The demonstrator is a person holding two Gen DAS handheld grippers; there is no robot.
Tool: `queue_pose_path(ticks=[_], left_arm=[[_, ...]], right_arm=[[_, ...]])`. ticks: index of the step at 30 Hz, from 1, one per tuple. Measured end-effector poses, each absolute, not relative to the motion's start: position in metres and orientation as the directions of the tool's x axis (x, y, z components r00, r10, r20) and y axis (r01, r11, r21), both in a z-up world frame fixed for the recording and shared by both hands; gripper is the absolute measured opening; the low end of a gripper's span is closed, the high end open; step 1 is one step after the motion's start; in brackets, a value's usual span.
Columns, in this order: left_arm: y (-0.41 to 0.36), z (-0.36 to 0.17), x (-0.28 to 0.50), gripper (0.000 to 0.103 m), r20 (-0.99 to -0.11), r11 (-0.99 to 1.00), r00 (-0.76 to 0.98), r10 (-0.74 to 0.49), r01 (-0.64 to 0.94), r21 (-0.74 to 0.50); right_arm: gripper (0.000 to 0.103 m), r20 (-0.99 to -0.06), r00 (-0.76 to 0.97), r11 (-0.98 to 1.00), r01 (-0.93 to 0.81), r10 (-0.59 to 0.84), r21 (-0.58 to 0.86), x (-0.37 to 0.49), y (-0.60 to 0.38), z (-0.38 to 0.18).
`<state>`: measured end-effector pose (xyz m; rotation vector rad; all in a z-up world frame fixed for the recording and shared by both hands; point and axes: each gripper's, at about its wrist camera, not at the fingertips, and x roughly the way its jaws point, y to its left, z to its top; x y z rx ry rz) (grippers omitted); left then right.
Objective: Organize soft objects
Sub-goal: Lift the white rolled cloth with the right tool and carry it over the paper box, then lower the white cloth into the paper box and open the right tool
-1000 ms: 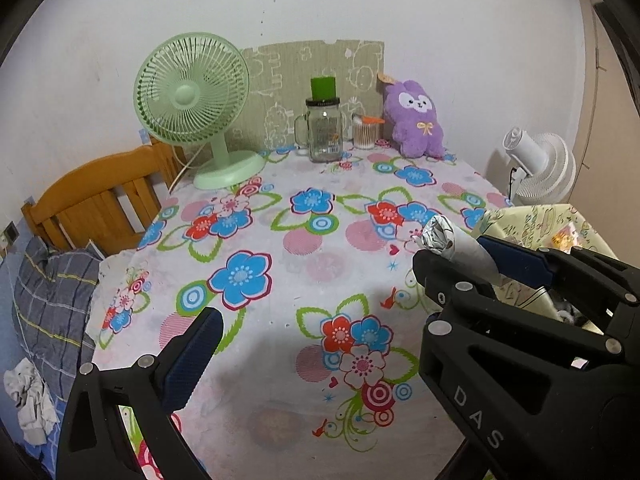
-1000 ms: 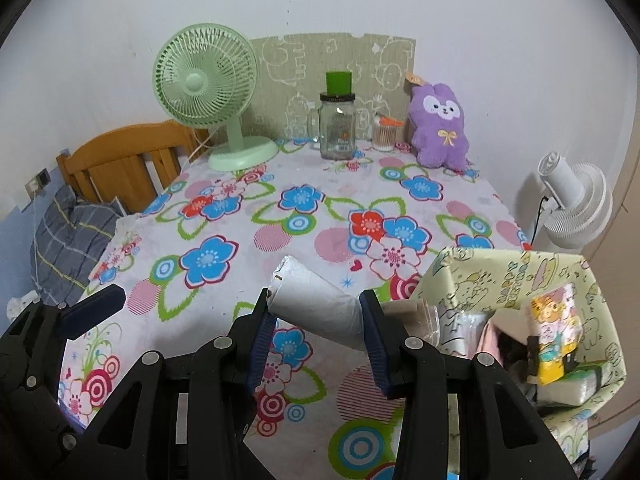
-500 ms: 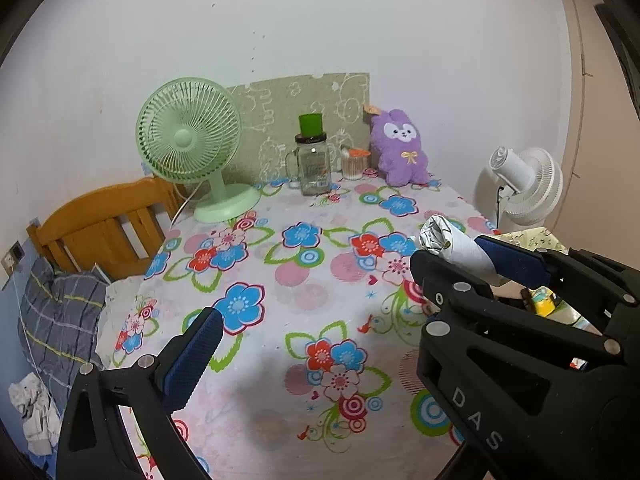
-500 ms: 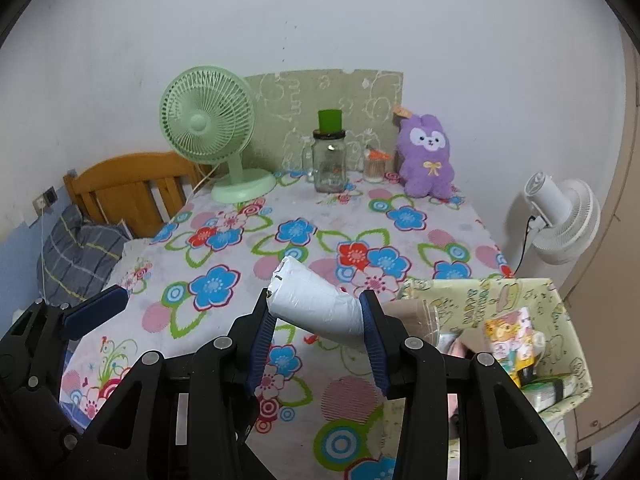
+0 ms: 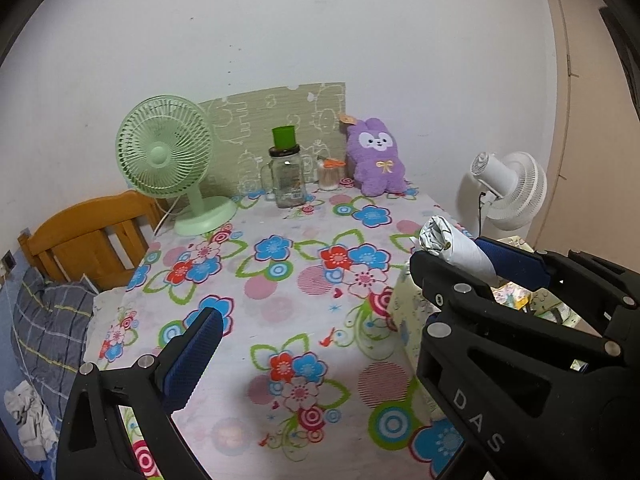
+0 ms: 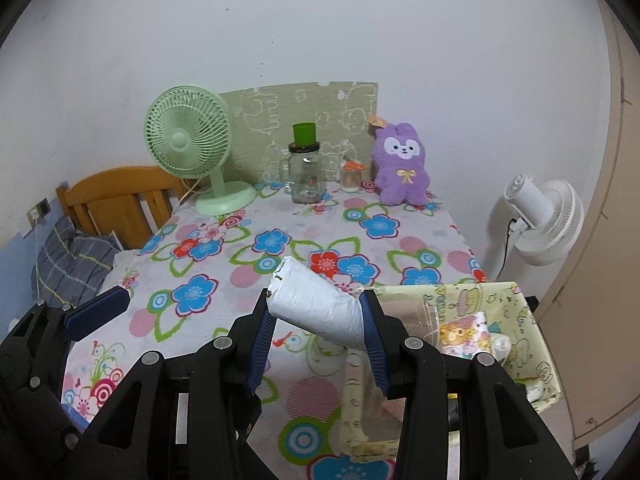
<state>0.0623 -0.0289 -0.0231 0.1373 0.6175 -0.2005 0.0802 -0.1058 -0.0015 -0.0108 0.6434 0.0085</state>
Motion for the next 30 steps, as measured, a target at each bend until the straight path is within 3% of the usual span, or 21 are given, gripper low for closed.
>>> queue_pose_path(ticks=[30], left_arm=[[-0.128,-0.037,0.072,0.102,-0.610,0.945,0.761,-0.222,0.323,0.059]], right_arm=[[0.045,-0.607,0.790,0.996,0.090,-0.081,-0.015,0.077,-0.204,-0.012]])
